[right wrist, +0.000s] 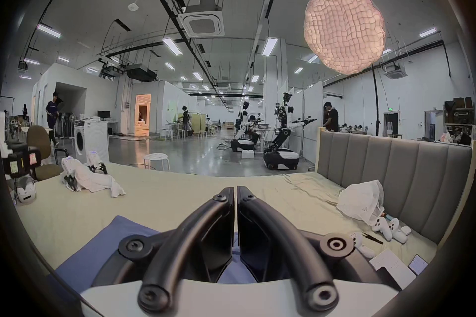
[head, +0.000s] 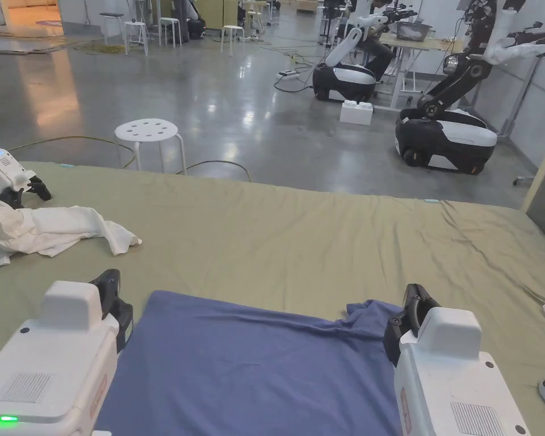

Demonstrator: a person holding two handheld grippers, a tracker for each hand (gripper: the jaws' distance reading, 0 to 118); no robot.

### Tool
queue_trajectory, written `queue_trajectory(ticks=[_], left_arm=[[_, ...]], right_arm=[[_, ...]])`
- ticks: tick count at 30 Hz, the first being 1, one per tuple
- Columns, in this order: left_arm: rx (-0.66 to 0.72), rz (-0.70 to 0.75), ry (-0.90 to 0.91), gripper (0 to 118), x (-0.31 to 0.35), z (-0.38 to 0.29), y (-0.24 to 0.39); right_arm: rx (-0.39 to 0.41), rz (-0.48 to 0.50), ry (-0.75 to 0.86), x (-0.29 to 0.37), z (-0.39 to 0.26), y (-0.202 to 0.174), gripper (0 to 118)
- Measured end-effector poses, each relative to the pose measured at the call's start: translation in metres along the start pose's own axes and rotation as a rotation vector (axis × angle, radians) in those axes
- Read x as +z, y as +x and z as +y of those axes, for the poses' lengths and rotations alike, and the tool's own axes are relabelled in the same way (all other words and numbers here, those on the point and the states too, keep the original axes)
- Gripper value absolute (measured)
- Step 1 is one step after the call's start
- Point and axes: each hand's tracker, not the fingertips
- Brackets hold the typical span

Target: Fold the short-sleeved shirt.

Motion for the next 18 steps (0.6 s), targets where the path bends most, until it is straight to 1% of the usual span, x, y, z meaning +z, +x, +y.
queue_trajectory(ticks=[3, 7, 10, 12, 14, 16, 17, 18], left_arm=[[0.041, -0.030, -0.189, 0, 0.000, -0.018, -0.028], [0.087, -0.065, -0.508, 0, -0.003, -0.063, -0.071], [0.120, -0.065, -0.701, 0, 0.001, -0.095, -0.088], [0.157, -0.080, -0.781, 2, 0.002, -0.116, -0.097], [0.190, -0.081, -0.847, 24, 0.007, -0.122, -0.094], [0.209, -0.069, -0.887, 55, 0.008, -0.133, -0.095], [0.200, -0.068, -0.904, 61, 0.010, -0.131, -0.091], [0.183, -0.065, -0.932, 63, 0.010, -0.134, -0.088]], right_arm=[[0.006, 0.005, -0.028, 0.001, -0.007, 0.001, 0], [0.014, 0.017, -0.084, 0.004, -0.022, 0.003, 0], [0.008, 0.018, -0.122, 0.005, -0.035, 0.006, 0], [0.008, 0.018, -0.150, 0.006, -0.043, 0.007, 0], [0.008, 0.018, -0.176, 0.007, -0.048, 0.008, 0], [0.014, 0.017, -0.197, 0.008, -0.053, 0.009, 0], [0.016, 0.017, -0.204, 0.009, -0.055, 0.010, 0], [0.018, 0.015, -0.212, 0.009, -0.057, 0.011, 0]])
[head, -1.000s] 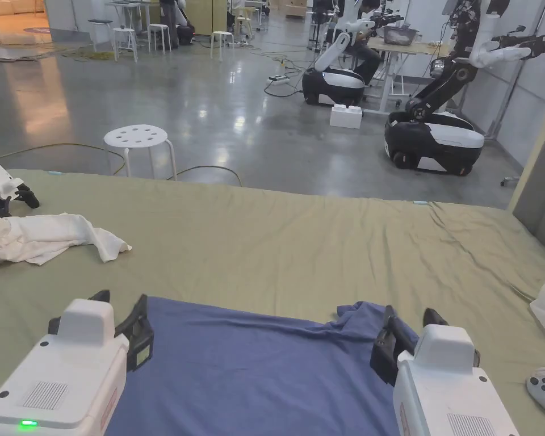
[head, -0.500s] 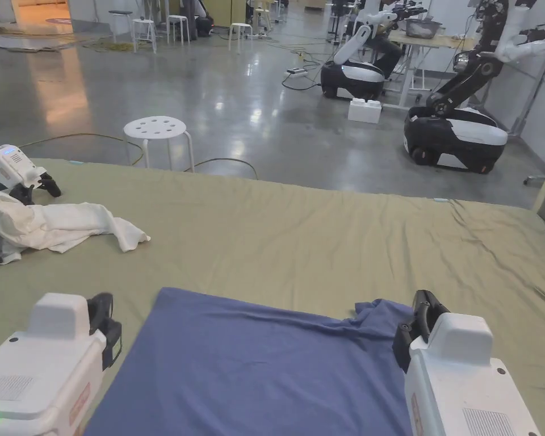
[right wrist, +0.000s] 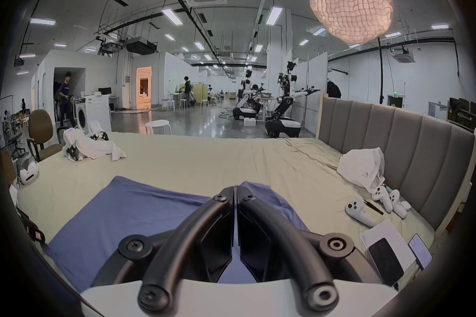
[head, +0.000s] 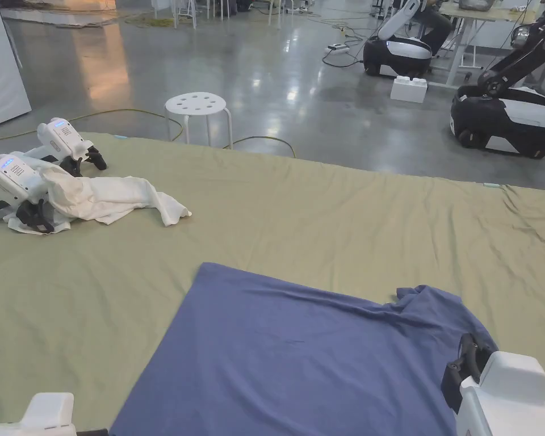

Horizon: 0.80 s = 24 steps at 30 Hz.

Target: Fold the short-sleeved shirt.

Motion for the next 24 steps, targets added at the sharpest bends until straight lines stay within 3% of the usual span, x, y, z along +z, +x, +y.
queue_trajectory(ticks=[8, 9, 13, 17, 18, 22, 24], left_arm=[[-0.034, 0.104, -0.039, 58, -0.026, -0.004, 0.017], [-0.081, 0.128, -0.032, 51, -0.024, -0.005, 0.025], [-0.149, 0.073, -0.034, 4, -0.020, -0.007, 0.037], [-0.188, 0.085, -0.051, 1, -0.020, -0.005, 0.042], [-0.184, 0.085, -0.052, 1, -0.017, -0.004, 0.041], [-0.154, 0.075, -0.033, 0, -0.005, -0.003, 0.038], [-0.151, 0.075, -0.018, 0, -0.002, -0.003, 0.037]], right_arm=[[0.002, -0.014, -0.075, -0.001, -0.016, 0.010, 0], [-0.002, -0.016, -0.086, 0.000, -0.018, 0.013, 0], [-0.005, -0.047, -0.127, 0.007, -0.025, 0.029, 1], [-0.013, -0.070, -0.264, 0.013, -0.029, 0.056, 2], [-0.019, -0.062, -0.321, 0.015, -0.032, 0.067, 7], [-0.002, -0.083, -0.537, 0.029, -0.053, 0.099, 68], [0.012, -0.089, -0.599, 0.038, -0.069, 0.110, 70]])
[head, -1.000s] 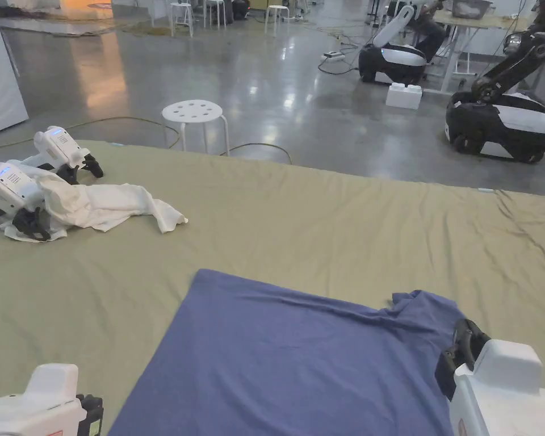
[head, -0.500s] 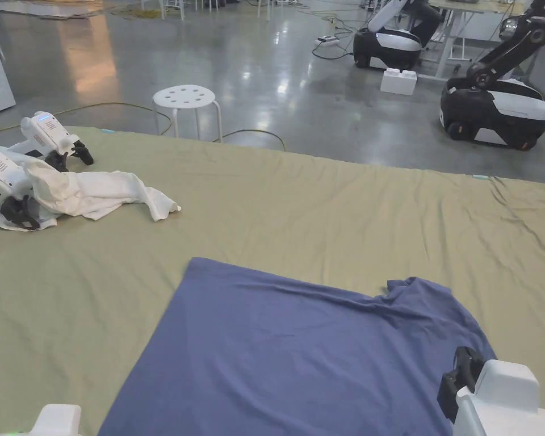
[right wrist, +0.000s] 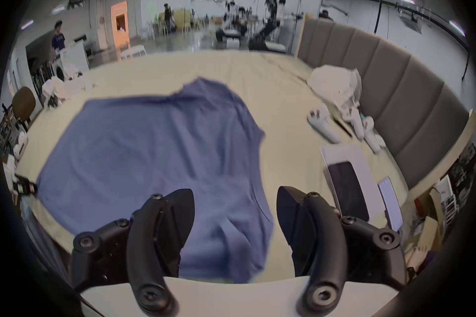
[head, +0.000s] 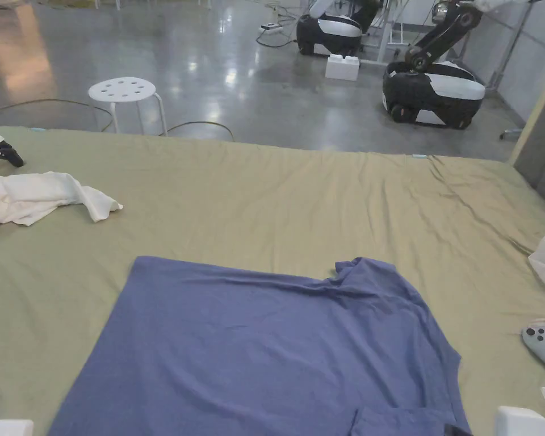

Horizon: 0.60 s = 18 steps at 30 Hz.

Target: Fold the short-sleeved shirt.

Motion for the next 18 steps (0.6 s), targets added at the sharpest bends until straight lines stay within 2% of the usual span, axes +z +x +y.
queue_trajectory(ticks=[6, 8, 10, 11, 12, 13, 14, 16, 18], left_arm=[[0.018, -0.018, 0.009, 0, 0.000, -0.002, -0.004], [0.020, -0.020, 0.007, 0, -0.004, -0.002, -0.005], [0.023, -0.021, 0.006, 0, -0.005, -0.003, -0.005], [0.025, -0.022, 0.004, 0, -0.006, -0.002, -0.005], [0.027, -0.022, 0.005, 0, -0.006, -0.003, -0.005], [0.029, -0.023, 0.004, 0, -0.007, -0.003, -0.005], [0.031, -0.024, 0.004, 0, -0.007, -0.003, -0.005], [0.041, -0.029, 0.010, 0, -0.005, -0.002, -0.006], [0.047, -0.033, 0.018, 0, -0.001, 0.000, -0.008]], right_arm=[[0.016, 0.048, -0.212, -0.025, -0.044, 0.008, 70], [0.017, 0.085, -0.255, -0.038, -0.052, 0.005, 67], [0.017, 0.091, -0.306, -0.049, -0.058, 0.001, 48], [0.002, 0.119, -0.284, -0.051, -0.060, 0.000, 42], [-0.003, 0.105, -0.266, -0.048, -0.059, -0.001, 37], [0.005, 0.105, -0.265, -0.046, -0.057, -0.002, 17], [0.014, 0.116, -0.258, -0.043, -0.055, -0.002, 9], [0.009, 0.118, -0.255, -0.037, -0.050, -0.003, 8], [0.043, 0.111, -0.239, -0.028, -0.045, -0.003, 7]])
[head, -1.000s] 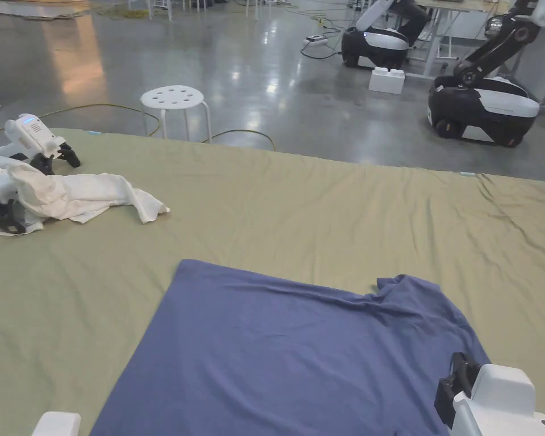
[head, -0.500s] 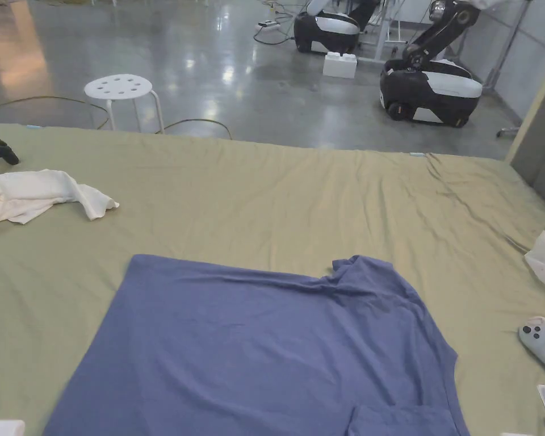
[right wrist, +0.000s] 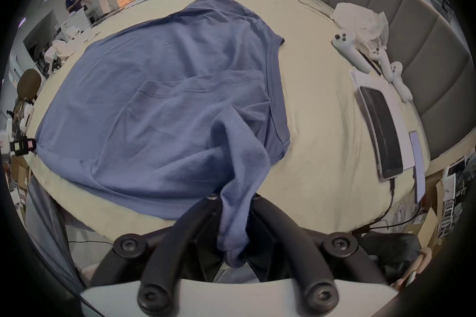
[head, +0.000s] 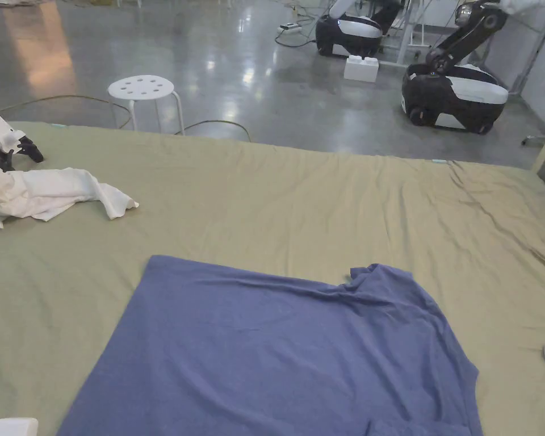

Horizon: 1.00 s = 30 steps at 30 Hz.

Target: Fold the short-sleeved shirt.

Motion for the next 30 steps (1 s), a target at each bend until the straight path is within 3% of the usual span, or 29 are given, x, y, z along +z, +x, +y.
queue_trajectory(ticks=[13, 24, 30], left_arm=[[0.013, -0.031, 0.240, 0, 0.013, 0.094, 0.006], [0.007, -0.017, 0.230, 0, -0.056, 0.192, 0.023], [-0.059, 0.016, 0.140, 2, -0.094, 0.197, 0.042]], right_arm=[[-0.028, 0.011, 0.209, 0.038, 0.099, 0.007, 6], [-0.117, 0.041, 0.164, -0.045, 0.194, 0.020, 7], [-0.101, 0.025, 0.089, -0.089, 0.200, 0.020, 11]])
